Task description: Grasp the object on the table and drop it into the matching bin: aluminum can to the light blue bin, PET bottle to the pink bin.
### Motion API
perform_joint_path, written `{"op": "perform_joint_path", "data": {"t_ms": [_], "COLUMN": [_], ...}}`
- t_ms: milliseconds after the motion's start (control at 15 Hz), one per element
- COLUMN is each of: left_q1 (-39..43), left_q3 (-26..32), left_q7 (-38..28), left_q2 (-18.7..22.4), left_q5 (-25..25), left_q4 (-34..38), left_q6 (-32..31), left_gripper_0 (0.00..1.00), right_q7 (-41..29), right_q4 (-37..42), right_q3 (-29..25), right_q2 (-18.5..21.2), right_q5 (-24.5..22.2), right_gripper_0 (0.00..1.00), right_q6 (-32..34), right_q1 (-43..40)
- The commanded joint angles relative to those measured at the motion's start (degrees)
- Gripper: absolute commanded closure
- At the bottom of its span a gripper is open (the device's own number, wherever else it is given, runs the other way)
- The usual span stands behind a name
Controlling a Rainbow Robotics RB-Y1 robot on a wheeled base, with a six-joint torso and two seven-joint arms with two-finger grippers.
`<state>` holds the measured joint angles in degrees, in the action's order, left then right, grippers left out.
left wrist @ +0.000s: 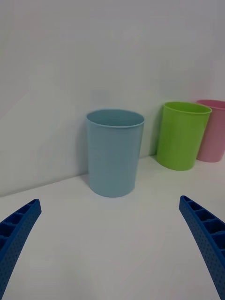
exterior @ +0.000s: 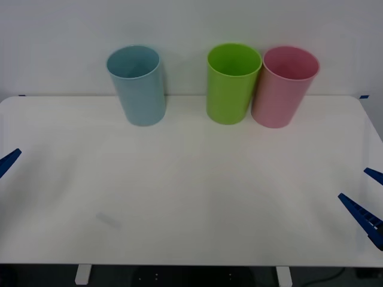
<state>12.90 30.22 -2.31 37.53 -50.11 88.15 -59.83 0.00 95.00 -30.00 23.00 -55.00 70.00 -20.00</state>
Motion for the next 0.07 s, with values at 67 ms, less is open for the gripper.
{"op": "perform_joint_path", "data": {"t_ms": [67], "left_q1": [0.2], "left_q3": [-0.1], "left_q7": [-0.2], "left_q2": [0.0], "left_q5": [0.0], "left_q4": [-0.1], "left_q6": [0.0], "left_gripper_0": [0.00], "right_q7": [0.0], "right_q4": [0.0], "right_q3": [0.0], "right_q2": [0.0], "right_q5": [0.0], "right_gripper_0": [0.00], "right_q6": [0.0], "right_q1": [0.0]}}
